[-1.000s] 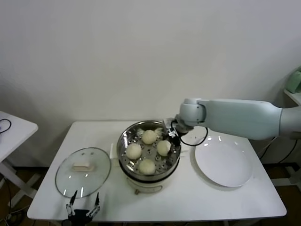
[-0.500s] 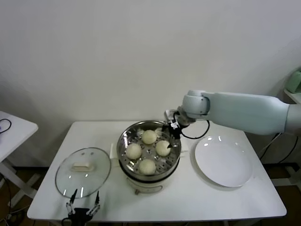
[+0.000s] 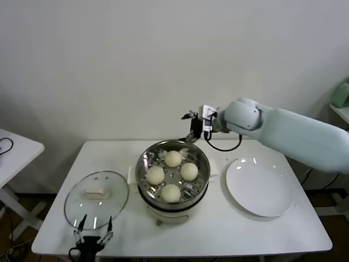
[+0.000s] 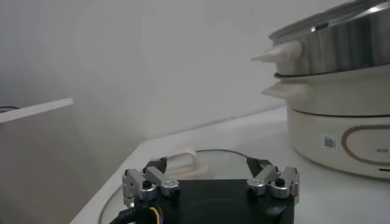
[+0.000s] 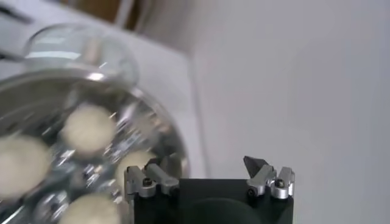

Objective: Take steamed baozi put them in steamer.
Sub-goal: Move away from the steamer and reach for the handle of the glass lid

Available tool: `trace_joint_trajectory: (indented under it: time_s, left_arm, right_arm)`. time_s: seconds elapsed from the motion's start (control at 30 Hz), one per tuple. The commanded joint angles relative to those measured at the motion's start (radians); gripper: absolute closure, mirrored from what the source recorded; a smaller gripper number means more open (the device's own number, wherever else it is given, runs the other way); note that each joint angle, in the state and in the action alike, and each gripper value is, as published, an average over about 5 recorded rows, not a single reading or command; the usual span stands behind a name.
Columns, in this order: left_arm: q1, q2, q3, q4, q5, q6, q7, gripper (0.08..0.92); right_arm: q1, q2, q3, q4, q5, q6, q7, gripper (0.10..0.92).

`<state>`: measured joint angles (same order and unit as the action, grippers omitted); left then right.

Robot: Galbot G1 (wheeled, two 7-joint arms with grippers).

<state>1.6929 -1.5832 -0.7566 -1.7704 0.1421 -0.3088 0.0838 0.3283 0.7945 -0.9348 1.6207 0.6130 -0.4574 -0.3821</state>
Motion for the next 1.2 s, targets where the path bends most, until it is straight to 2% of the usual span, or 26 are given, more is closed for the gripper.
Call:
trace_joint_trajectory:
  time_s: [0.03, 0.2, 0.53, 0.8, 1.2]
  left_arm:
    - [-0.012, 0.007, -0.001, -0.01, -0.023, 0.013, 0.004, 0.177]
    - [-0.024, 0.008, -0.004, -0.015, -0.031, 0.02, 0.006, 0.177]
    - [-0.028, 0.015, -0.007, -0.031, -0.046, 0.024, 0.004, 0.177]
    - [-0.041, 0.017, -0.008, -0.046, -0.075, 0.044, -0.017, 0.177]
    - [-0.048, 0.016, -0.005, -0.042, -0.07, 0.042, -0.043, 0.177]
  right_arm:
    - [-0.688, -0.125, 0.733, 0.209, -0.089, 0.081, 0.386, 0.203]
    - [-1.082, -0.079, 1.091, 0.293, -0.164, 0.215, 0.411, 0.203]
    - [-1.652, 0.186, 1.587, 0.394, -0.199, 0.459, 0.366, 0.203]
    - [-1.897, 0.371, 1.712, 0.371, -0.099, 0.647, 0.279, 0.203]
    - [-2.014, 0.454, 1.67, 0.207, -0.043, 0.858, 0.171, 0.203]
